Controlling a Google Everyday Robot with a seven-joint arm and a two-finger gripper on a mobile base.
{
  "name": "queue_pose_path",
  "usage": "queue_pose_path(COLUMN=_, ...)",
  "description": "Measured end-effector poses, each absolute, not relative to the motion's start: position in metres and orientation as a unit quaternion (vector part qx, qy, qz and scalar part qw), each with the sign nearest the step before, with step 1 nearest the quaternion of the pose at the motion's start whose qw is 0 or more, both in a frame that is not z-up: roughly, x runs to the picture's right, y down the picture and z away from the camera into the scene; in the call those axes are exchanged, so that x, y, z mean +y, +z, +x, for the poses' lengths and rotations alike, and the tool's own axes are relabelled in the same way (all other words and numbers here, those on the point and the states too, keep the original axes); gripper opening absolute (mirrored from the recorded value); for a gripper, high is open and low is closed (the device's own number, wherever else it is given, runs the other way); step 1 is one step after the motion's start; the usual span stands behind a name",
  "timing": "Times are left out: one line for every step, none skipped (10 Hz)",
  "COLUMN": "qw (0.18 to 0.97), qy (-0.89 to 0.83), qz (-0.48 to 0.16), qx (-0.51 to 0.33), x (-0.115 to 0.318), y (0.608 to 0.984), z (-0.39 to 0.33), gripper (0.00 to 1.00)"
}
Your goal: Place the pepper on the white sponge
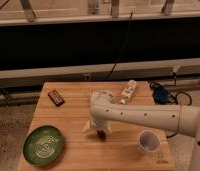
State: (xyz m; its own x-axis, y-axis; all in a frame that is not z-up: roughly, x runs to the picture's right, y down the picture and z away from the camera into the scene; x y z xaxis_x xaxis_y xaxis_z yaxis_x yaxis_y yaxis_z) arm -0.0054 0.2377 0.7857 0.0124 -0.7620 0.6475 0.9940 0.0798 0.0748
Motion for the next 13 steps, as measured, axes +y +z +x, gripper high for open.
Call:
queue_pose_path(qw=0.679, qy=-0.648, qz=-0.215, qx=-0.270, x=0.239, y=0.787, z=-0.004, gripper=0.80)
queue_pose_path(qw=0.677, qy=-0.651, qz=-0.218, qx=-0.266, x=0.240, y=0.789, z=-0.005, gripper=0.77)
queue_pose_path(qw=0.674, qy=-0.654, qz=-0.224, qx=-0.259, x=0.242, y=0.790, z=-0.005, gripper=0.66)
queue_pose_path(qw=0.671, qy=-0.657, qz=-0.229, qx=-0.254, x=0.243, y=0.792, z=-0.005, gripper=0.56)
queue_pose_path(qw=0.670, qy=-0.659, qz=-0.233, qx=-0.251, x=0.244, y=0.792, z=-0.005, gripper=0.48)
queue_pose_path(qw=0.668, qy=-0.660, qz=-0.238, qx=-0.249, x=0.245, y=0.794, z=-0.004, gripper=0.36)
queue_pose_path(qw=0.666, qy=-0.660, qz=-0.243, qx=-0.248, x=0.247, y=0.796, z=-0.004, gripper=0.25)
queue_pose_path(qw=0.665, qy=-0.660, qz=-0.247, qx=-0.248, x=0.248, y=0.797, z=-0.003, gripper=0.16)
queue_pose_path(qw=0.664, qy=-0.660, qz=-0.250, qx=-0.247, x=0.249, y=0.798, z=-0.003, gripper=0.08)
queue_pose_path(qw=0.663, qy=-0.660, qz=-0.253, qx=-0.247, x=0.250, y=0.799, z=-0.002, gripper=0.01)
queue_pose_path(qw=0.662, qy=-0.660, qz=-0.256, qx=-0.247, x=0.251, y=0.799, z=-0.002, gripper=0.00)
queue_pose_path(qw=0.662, qy=-0.660, qz=-0.256, qx=-0.247, x=0.251, y=0.799, z=-0.001, gripper=0.00)
queue_pose_path(qw=0.662, qy=-0.659, qz=-0.257, qx=-0.248, x=0.252, y=0.798, z=-0.001, gripper=0.00)
